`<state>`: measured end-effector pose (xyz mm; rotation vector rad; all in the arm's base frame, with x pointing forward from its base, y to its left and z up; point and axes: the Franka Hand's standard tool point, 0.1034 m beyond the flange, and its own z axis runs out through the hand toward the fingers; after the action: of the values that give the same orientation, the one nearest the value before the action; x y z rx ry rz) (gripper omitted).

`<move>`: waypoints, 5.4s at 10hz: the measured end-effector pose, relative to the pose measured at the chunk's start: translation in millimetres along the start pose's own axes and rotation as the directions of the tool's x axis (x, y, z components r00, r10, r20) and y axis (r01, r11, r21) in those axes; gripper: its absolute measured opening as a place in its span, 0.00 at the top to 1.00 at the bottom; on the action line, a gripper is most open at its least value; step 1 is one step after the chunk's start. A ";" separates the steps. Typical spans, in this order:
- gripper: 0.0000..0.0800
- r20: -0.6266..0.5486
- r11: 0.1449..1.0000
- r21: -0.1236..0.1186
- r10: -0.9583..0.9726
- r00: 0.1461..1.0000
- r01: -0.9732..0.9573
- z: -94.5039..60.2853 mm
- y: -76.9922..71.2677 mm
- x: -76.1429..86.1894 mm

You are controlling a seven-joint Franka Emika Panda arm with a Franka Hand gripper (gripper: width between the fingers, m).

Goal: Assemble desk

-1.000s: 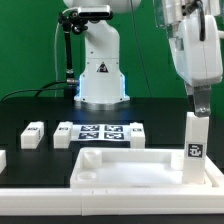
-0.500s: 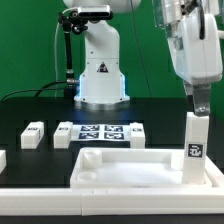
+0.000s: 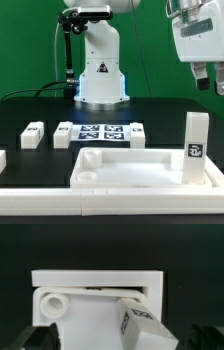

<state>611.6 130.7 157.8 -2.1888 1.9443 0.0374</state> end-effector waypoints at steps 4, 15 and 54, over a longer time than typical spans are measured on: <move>0.19 -0.008 0.969 0.004 -0.246 0.969 0.246 7.0 3.3 -2.7; 0.19 0.112 0.113 -0.129 -0.985 0.127 0.985 51.4 91.0 23.8; 0.64 0.828 0.309 -0.210 -0.448 0.337 0.928 109.9 219.5 72.3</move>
Offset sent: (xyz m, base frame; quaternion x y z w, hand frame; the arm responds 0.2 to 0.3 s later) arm -0.0077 0.0150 -0.0176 0.0254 0.0152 -0.1213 0.9922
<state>418.1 56.0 7.7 -2.7229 0.2999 1.3612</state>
